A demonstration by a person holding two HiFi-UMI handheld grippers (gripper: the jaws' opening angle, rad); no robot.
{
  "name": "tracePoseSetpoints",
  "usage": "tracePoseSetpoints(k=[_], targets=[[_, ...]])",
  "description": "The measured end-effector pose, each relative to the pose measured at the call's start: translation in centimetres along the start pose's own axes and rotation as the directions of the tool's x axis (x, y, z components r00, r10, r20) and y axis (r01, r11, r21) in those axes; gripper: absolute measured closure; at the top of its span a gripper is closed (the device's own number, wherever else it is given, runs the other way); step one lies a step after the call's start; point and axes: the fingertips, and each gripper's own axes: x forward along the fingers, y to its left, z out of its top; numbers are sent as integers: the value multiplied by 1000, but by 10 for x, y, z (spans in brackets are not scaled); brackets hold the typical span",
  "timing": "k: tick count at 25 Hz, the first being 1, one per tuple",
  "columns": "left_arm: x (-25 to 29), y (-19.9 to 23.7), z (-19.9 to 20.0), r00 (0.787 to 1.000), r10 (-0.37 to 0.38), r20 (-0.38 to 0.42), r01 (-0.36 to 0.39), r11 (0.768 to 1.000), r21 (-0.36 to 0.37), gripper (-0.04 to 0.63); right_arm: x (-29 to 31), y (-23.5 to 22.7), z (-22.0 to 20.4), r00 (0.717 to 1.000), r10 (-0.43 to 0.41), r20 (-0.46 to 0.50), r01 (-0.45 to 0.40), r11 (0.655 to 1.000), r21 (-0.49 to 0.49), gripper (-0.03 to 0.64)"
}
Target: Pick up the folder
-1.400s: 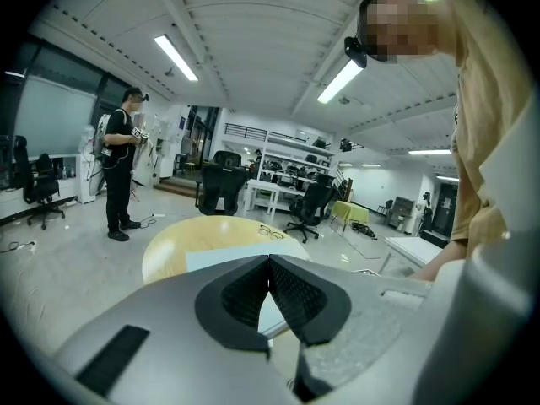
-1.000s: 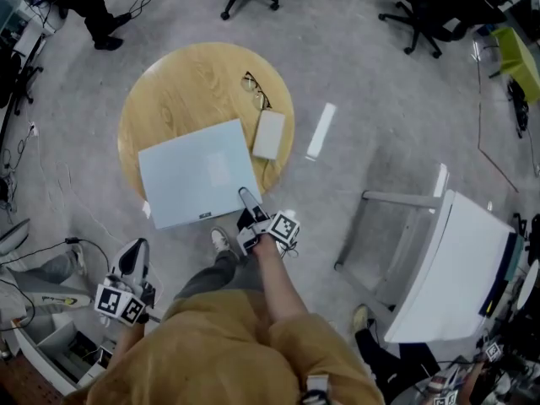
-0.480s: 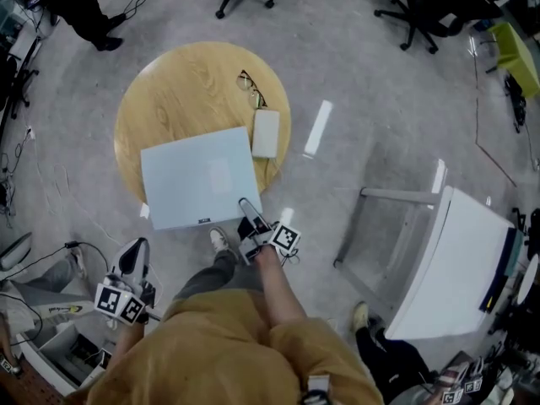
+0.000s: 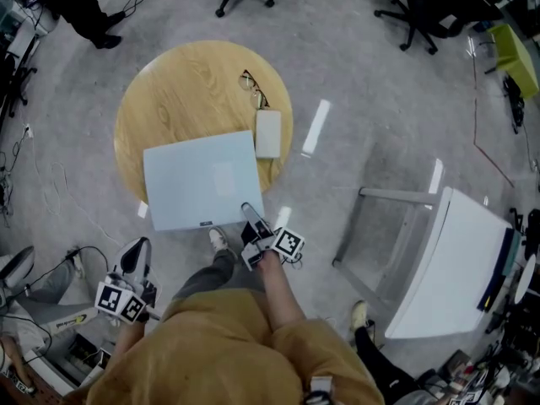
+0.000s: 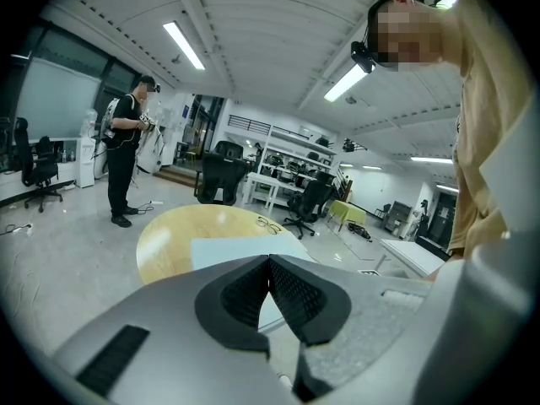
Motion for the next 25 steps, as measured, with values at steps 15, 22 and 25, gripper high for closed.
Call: tracePoseSetpoints(k=[15, 22, 25], targets=[[6, 3, -2, 1000, -27, 5, 27, 999, -31, 592, 7, 49, -28, 990, 60, -124, -83, 978, -193, 351], [-4, 16, 13, 999, 0, 42, 2, 999, -47, 592, 34, 95, -20, 977, 203, -66, -208, 974, -93, 351], [-5, 19, 18, 997, 0, 73, 4, 999, -53, 592, 44, 121, -14, 967, 240, -85, -250, 958, -142, 351]])
